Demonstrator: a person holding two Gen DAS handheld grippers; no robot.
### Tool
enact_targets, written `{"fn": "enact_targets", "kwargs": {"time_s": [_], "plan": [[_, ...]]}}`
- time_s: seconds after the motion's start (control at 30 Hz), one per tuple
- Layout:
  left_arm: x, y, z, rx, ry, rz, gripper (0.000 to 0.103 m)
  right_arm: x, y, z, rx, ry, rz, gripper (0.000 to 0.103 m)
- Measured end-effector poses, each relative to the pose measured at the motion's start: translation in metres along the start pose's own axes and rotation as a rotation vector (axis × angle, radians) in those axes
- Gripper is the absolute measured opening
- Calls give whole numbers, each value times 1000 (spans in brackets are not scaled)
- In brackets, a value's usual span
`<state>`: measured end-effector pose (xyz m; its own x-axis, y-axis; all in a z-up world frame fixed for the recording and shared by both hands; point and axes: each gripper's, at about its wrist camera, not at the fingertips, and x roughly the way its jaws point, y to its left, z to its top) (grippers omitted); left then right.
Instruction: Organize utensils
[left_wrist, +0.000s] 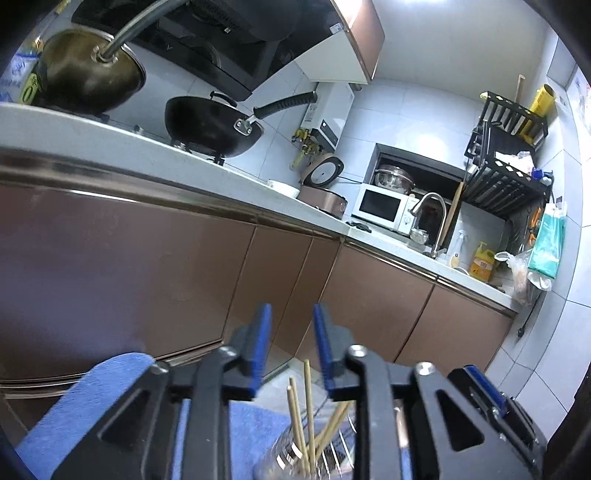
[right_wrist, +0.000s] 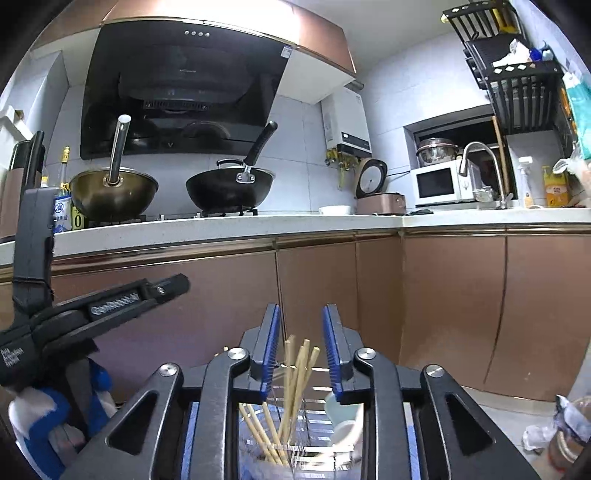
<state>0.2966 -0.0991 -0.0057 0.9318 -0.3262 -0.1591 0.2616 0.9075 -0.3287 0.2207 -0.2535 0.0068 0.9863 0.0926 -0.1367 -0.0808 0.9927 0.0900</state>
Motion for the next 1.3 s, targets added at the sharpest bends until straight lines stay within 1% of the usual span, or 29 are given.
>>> {"fn": "enact_targets", "kwargs": {"time_s": [0.07, 0.1, 0.13, 0.17, 0.2, 0.23, 0.27, 0.33, 0.43, 0.5, 0.57, 0.7, 0.73, 0.8, 0.9, 1.07, 1.3], "plan": [[-17, -1, 3, 10, 23, 12, 34, -13, 0, 3, 9, 26, -15, 35], [-22, -1, 3, 17, 34, 23, 40, -17, 0, 4, 14, 45, -21, 37], [-31, -1, 3, 27, 52, 31, 42, -24, 2, 4, 18, 77, -34, 41], [-39, 0, 2, 32, 60, 34, 43, -28, 3, 4, 17, 96, -49, 43], [-50, 0, 1, 42, 74, 54, 45, -35, 5, 3, 16, 117, -67, 44], [-56, 0, 0, 51, 86, 64, 47, -42, 7, 3, 15, 139, -88, 47], [-63, 0, -2, 60, 99, 70, 48, -47, 8, 2, 15, 153, -102, 52], [-79, -1, -7, 81, 124, 89, 50, -62, 13, 0, 4, 188, -143, 57], [-100, -2, -15, 123, 155, 127, 51, -82, 20, -4, -29, 213, -193, 63], [-113, -1, -22, 125, 181, 140, 51, -94, 22, -6, -41, 228, -219, 66], [-126, -1, -26, 127, 198, 150, 51, -106, 24, -8, -50, 243, -238, 72], [-151, -3, -32, 139, 205, 172, 51, -129, 25, -9, -62, 256, -274, 78], [-157, -3, -32, 140, 206, 178, 52, -136, 26, -9, -64, 257, -287, 81], [-165, -4, -33, 139, 207, 185, 53, -147, 26, -10, -62, 260, -294, 84], [-180, -8, -36, 161, 202, 206, 58, -163, 27, -13, -67, 270, -306, 89], [-200, -10, -42, 191, 207, 230, 60, -181, 29, -16, -72, 280, -312, 95], [-215, -5, -46, 215, 196, 294, 61, -201, 35, -17, -77, 280, -316, 99]]}}
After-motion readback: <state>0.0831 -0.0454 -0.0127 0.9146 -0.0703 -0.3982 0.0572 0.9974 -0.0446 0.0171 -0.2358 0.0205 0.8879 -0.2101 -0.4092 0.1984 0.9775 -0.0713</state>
